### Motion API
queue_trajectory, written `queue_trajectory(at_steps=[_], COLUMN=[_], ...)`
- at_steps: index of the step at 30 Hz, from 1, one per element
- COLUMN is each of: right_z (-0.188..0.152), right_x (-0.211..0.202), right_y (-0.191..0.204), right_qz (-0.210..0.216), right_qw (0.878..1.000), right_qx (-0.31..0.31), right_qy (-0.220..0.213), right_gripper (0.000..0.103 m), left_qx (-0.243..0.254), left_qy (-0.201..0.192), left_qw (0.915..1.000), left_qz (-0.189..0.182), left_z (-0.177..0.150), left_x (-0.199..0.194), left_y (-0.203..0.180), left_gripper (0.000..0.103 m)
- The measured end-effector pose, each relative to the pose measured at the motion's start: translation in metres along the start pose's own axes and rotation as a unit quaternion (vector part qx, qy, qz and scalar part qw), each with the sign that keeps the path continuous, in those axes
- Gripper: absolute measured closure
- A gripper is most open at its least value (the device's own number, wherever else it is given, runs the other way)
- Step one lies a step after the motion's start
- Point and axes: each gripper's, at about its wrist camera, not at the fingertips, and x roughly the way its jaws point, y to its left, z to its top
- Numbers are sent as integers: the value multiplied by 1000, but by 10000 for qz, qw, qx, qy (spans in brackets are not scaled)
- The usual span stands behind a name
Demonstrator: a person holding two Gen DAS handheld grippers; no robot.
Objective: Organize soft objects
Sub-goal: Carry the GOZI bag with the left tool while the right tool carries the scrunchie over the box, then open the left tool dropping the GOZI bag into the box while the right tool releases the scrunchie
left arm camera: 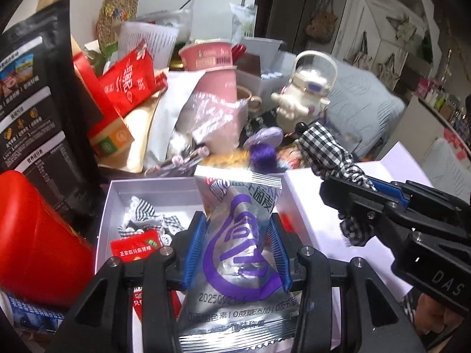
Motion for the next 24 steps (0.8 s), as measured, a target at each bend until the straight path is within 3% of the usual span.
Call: queue_trajectory(at_steps=[4, 14, 18, 24], right_z=[-4, -21, -28, -34], right_x=[14, 58, 69, 77], right_y=[-5, -8, -5, -1], right_qz=[18, -58, -219, -231], right_qw=[9997, 9958, 9939, 9923], right_qx=[50, 37, -50, -154], right_qy=[255, 915, 1076, 1208], right_gripper=[79, 79, 79, 78], left_qx=[-89, -90, -102, -50], left_qy=[220, 347, 714, 678], left_qw=[9995, 9990, 9964, 9963], left_qz=[199, 268, 443, 523], left_z=[-2, -9, -15, -17], left_x=[16, 32, 51, 52], left_y=[8, 18, 21, 22], left_gripper=[60, 60, 60, 60])
